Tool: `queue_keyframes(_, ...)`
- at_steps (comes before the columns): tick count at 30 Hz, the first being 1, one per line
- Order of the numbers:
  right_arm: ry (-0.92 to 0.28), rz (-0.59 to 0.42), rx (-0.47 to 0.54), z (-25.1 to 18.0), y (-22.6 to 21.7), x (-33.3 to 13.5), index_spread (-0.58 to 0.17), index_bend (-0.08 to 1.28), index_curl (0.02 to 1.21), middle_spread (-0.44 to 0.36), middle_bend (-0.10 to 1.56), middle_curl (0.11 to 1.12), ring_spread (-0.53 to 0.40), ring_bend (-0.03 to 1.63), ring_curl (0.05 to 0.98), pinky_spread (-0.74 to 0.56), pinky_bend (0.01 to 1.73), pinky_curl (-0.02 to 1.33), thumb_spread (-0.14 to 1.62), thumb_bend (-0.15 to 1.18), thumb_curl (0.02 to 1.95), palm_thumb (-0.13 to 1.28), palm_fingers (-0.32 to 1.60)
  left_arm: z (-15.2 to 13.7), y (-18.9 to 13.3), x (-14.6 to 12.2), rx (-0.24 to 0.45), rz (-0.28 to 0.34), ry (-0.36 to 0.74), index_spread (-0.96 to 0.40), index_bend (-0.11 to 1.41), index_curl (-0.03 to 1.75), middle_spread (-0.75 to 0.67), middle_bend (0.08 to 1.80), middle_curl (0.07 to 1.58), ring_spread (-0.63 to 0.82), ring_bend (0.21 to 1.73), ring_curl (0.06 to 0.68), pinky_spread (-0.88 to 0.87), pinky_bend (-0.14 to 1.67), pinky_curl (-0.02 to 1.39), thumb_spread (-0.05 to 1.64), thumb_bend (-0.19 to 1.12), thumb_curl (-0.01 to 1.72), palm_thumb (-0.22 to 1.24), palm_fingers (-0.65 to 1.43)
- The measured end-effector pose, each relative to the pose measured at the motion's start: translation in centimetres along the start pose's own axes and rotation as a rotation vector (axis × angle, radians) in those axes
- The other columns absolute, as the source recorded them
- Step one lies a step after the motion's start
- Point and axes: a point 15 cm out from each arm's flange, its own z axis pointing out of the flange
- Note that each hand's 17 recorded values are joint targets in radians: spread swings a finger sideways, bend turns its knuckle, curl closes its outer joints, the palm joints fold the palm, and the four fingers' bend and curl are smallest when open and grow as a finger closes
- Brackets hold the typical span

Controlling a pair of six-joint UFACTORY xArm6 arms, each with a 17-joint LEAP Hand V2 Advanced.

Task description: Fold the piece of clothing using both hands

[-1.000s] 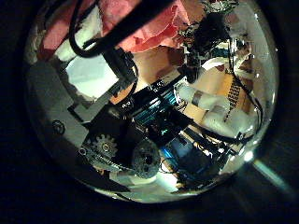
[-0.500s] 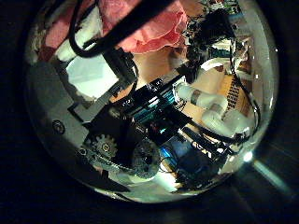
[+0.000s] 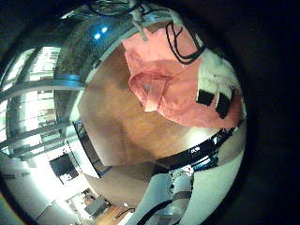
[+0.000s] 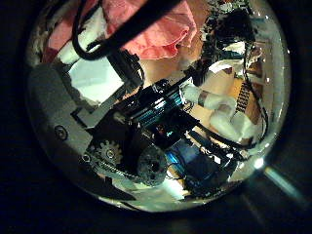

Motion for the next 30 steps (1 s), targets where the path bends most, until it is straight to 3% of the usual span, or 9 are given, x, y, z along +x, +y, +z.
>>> queue_keyframes(4,-0.001,0.004,0.006,-0.2,0.0,0.1,-0.345,0.91,0.91,-0.175,1.17,0.85,-0.239,1.34,0.699,-0.23,1.34,0.68,1.23,-0.05,0.50,0.80,1.06,0.0,0.1,-0.1,-0.002,-0.001,0.001,-0.71,0.21,1.48,-0.65,0.86,1.04,-0.49,1.29,0.481,-0.64,1.16,0.54,1.05,-0.02,0.53,0.82,1.14)
queue_keyframes(7,0.000,0.002,0.004,-0.1,0.1,0.1,-0.370,0.75,0.87,-0.201,1.05,0.80,-0.251,1.33,0.665,-0.31,1.30,0.65,1.21,-0.05,0.46,0.69,0.96,0.0,0.1,0.0,-0.002,0.000,0.002,-0.71,0.21,1.48,-0.65,0.86,1.04,-0.49,1.29,0.481,-0.64,1.16,0.54,1.05,-0.02,0.53,0.82,1.14)
queue_keyframes(11,0.010,-0.011,0.002,0.0,0.1,0.1,-0.428,0.43,0.77,-0.285,0.85,0.72,-0.291,1.30,0.618,-0.44,1.32,0.60,1.16,-0.04,0.43,0.60,0.63,0.0,0.0,0.1,0.000,0.001,0.007,-0.71,0.20,1.49,-0.65,0.86,1.04,-0.49,1.29,0.482,-0.64,1.16,0.54,1.05,-0.02,0.53,0.82,1.13)
queue_keyframes(14,0.008,-0.021,-0.011,0.5,0.5,0.0,-0.464,0.29,0.70,-0.315,0.75,0.68,-0.312,1.24,0.584,-0.46,1.31,0.58,1.13,-0.04,0.41,0.55,0.48,0.0,0.0,0.1,0.002,0.002,0.006,-0.70,0.20,1.49,-0.65,0.86,1.04,-0.49,1.29,0.482,-0.64,1.16,0.54,1.05,-0.02,0.53,0.82,1.14)
queue_keyframes(20,-0.006,-0.053,-0.115,4.9,3.4,-1.5,-0.491,0.28,0.62,-0.346,0.60,0.59,-0.317,1.05,0.489,-0.32,1.12,0.51,1.09,-0.04,0.38,0.48,0.23,-0.1,-0.1,0.0,0.003,0.000,0.007,-0.70,0.21,1.49,-0.65,0.86,1.04,-0.49,1.29,0.482,-0.64,1.16,0.54,1.05,-0.02,0.53,0.82,1.14)
queue_keyframes(30,-0.019,-0.082,-0.217,8.0,3.9,-2.4,-0.455,0.28,0.53,-0.220,0.52,0.51,-0.218,0.82,0.378,-0.04,0.87,0.39,1.04,-0.03,0.34,0.40,0.14,-0.1,-0.3,-0.3,0.004,-0.005,0.011,-0.69,0.20,1.49,-0.65,0.86,1.04,-0.49,1.29,0.482,-0.64,1.16,0.54,1.05,-0.02,0.53,0.82,1.14)
